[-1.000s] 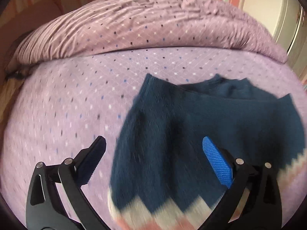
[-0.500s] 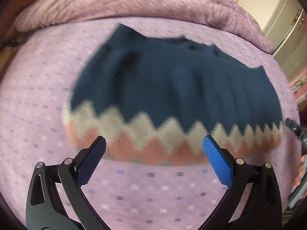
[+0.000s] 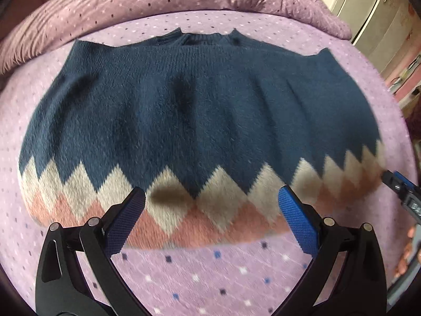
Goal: Fold small clothes
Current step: 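Move the right gripper to one side end of the folded sweater, then grasp the side end of the folded sweater with the right gripper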
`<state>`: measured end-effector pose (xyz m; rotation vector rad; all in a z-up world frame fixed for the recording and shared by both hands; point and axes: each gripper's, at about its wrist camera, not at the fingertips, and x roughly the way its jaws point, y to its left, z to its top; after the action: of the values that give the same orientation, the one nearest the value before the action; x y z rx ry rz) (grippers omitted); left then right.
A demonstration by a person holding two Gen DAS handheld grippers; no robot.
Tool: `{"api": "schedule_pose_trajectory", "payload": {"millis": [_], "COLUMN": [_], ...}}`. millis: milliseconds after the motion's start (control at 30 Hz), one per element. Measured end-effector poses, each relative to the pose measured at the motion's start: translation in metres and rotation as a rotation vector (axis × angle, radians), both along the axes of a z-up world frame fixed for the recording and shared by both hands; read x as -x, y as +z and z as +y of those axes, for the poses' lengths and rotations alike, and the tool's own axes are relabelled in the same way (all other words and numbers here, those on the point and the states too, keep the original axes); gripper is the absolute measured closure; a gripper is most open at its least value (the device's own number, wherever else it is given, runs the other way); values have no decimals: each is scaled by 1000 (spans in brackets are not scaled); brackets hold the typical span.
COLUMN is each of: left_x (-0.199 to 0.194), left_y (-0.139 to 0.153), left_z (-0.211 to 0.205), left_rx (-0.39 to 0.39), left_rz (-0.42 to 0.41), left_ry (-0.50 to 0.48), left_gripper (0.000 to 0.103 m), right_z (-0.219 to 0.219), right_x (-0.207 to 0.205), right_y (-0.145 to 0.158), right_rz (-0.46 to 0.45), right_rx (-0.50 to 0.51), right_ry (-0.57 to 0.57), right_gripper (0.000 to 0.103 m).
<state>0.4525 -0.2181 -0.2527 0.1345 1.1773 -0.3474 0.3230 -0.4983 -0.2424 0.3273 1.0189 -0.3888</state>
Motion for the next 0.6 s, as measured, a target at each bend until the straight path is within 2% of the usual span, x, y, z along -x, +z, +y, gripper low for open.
{"api": "schedule_pose_trajectory", "payload": {"millis": [133,300,467,600], "left_x": [-5,-9,-14,-16], "left_y": [-12,-18,-23,-23], "left_z": [-4,-6,-5,-5], "left_rx": [-33,-47,-50,-48], "left_rz": [8,10,19,19], "left_ry": [6,13,23,22], "left_gripper": [3,3,3,3], "right_z": [-10,-4,-14,-12], "right_x": [9,6,-1,-5], "right_y": [-17,-32,-56,-61], "right_rz": [-16,-53,-80,-121], "right_rx": [-111,-206,-333,-370], "right_ry": [-56,-40,-114,-147], "right_gripper": [40,40,19,16]}}
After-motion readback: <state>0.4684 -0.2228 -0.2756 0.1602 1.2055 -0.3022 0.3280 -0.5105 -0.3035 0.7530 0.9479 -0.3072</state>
